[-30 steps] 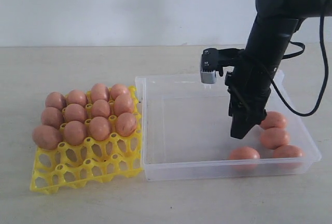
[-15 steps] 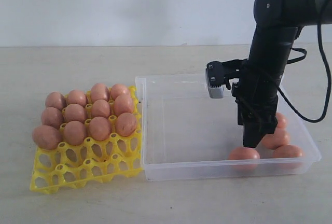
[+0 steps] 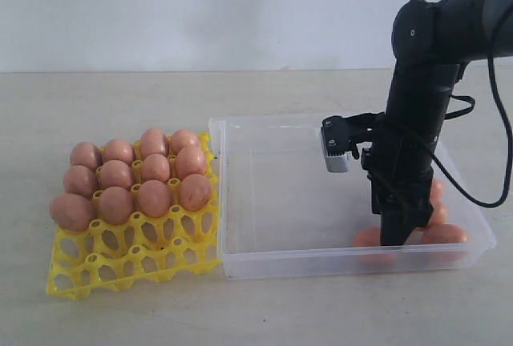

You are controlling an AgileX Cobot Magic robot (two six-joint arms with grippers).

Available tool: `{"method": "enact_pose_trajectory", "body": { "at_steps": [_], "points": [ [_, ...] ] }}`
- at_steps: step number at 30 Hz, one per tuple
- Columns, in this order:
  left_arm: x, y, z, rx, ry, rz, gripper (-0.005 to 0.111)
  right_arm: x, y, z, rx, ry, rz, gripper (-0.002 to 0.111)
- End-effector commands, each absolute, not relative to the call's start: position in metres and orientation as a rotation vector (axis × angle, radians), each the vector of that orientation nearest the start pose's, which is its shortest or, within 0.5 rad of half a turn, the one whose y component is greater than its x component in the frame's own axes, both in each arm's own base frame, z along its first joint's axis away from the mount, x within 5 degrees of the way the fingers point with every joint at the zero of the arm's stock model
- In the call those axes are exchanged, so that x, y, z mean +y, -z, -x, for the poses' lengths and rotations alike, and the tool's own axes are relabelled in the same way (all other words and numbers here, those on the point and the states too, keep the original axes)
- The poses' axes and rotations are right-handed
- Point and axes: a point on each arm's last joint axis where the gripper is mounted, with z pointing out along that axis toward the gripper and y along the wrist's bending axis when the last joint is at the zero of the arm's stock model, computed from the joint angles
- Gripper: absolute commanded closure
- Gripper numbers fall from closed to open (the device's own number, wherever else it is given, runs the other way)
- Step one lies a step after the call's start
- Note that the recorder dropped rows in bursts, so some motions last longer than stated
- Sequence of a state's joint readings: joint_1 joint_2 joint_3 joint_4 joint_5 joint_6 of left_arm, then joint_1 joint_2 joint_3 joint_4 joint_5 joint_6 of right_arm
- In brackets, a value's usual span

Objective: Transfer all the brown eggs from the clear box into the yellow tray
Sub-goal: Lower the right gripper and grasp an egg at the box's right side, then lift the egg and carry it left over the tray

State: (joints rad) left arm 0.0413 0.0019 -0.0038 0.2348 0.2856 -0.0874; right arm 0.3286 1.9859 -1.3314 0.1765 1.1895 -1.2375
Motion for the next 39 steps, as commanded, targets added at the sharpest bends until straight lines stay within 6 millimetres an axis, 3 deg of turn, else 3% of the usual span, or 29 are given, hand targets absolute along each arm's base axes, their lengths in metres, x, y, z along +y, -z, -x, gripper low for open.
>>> {"method": "enact_pose_trajectory", "body": {
  "at_steps": [1, 7, 12, 15, 20, 24, 30, 36, 39],
  "points": [
    [0.008, -0.188, -0.054, 1.763, -0.181, -0.04, 0.085, 0.128, -0.146, -0.334, 2.393, -0.39, 2.193, 0.047],
    [0.008, -0.188, -0.054, 1.763, -0.181, -0.04, 0.085, 0.129, -0.13, -0.338, 2.403, -0.386, 2.187, 0.048],
    [0.008, -0.188, -0.054, 1.763, -0.181, -0.04, 0.085, 0.13, -0.127, -0.345, 2.363, -0.313, 2.137, 0.052],
    [0.008, -0.188, -0.054, 1.763, -0.181, -0.04, 0.085, 0.132, -0.127, -0.35, 2.383, -0.265, 2.054, 0.067],
    [0.008, -0.188, -0.054, 1.763, -0.181, -0.04, 0.085, 0.133, -0.126, -0.356, 2.53, -0.223, 1.809, 0.108],
    [0.008, -0.188, -0.054, 1.763, -0.181, -0.04, 0.085, 0.133, -0.126, -0.358, 2.589, -0.207, 1.688, 0.108],
    [0.008, -0.188, -0.054, 1.763, -0.181, -0.04, 0.085, 0.14, -0.138, -0.365, 2.635, -0.246, 1.355, 0.109],
    [0.008, -0.188, -0.054, 1.763, -0.181, -0.04, 0.085, 0.148, -0.185, -0.373, 2.504, -0.35, 0.742, 0.109],
    [0.008, -0.188, -0.054, 1.763, -0.181, -0.04, 0.085, 0.15, -0.191, -0.359, 2.375, -0.336, 0.478, 0.109]
  ]
}}
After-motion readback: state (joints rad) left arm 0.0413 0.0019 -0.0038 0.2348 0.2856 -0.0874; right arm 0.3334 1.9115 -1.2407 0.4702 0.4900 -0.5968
